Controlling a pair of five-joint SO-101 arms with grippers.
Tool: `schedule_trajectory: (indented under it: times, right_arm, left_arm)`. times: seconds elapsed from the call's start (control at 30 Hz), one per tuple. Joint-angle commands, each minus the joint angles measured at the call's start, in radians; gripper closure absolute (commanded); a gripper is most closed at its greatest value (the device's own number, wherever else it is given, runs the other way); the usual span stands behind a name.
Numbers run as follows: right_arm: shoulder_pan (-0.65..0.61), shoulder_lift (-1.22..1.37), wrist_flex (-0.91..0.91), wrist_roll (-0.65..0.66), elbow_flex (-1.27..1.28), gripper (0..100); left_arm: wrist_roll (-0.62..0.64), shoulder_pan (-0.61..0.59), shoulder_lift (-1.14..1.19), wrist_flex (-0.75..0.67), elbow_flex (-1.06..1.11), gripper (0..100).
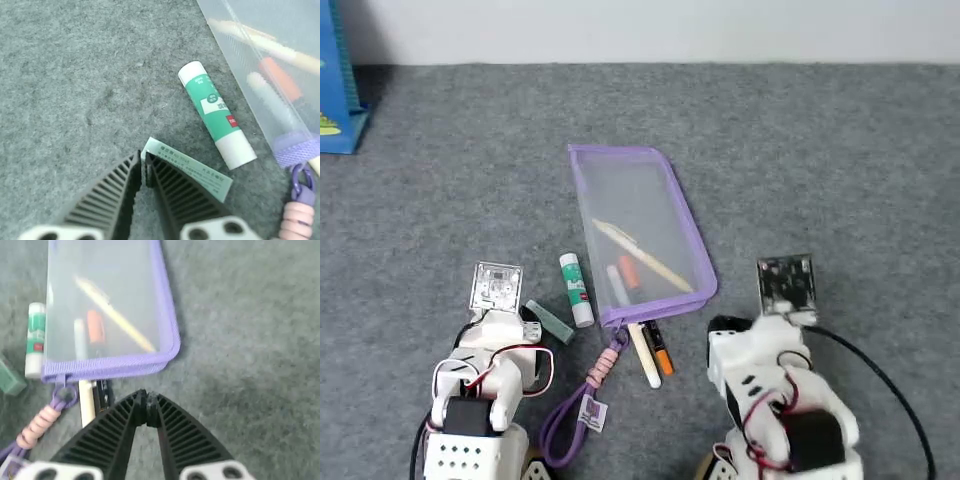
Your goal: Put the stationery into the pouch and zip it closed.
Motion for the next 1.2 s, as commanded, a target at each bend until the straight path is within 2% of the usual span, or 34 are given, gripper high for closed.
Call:
schedule_trajectory:
  times: [0.0,0.17,0.33,0.47,0.53,0.67,0.73,1.17]
  right_arm:
    - [-0.030,0.246,-0.012,-0.057,-0.140,98.3]
    - [-0.209,0.545,-0.013,-0.180,-0.284,98.3]
    - [-0.414,0.704,-0.073,-0.327,-0.350,98.3]
    - [-0.542,0.792,-0.163,-0.351,-0.348,97.6]
    - [-0.590,0.839,-0.209,-0.371,-0.348,93.0]
    - [-0.668,0.954,-0.263,-0.423,-0.348,77.3]
    - [-0.699,1.013,-0.294,-0.437,-0.348,73.6]
    - [-0.731,1.313,-0.622,-0.459,-0.348,73.6]
  left_arm:
    - [-0.008,-0.005,-0.012,0.005,-0.007,99]
    - [-0.008,-0.005,-0.012,0.005,-0.007,99]
    - [-0.008,-0.005,-0.012,0.005,-0.007,99]
    - [-0.008,-0.005,-0.012,0.005,-0.007,99]
    - [-0.008,-0.005,-0.012,0.005,-0.007,99]
    - [-0.008,-0.005,-0.012,0.005,-0.007,99]
    - [-0.008,-0.005,-0.012,0.005,-0.007,99]
    - [-0.008,-0.005,-0.012,0.005,-0.007,99]
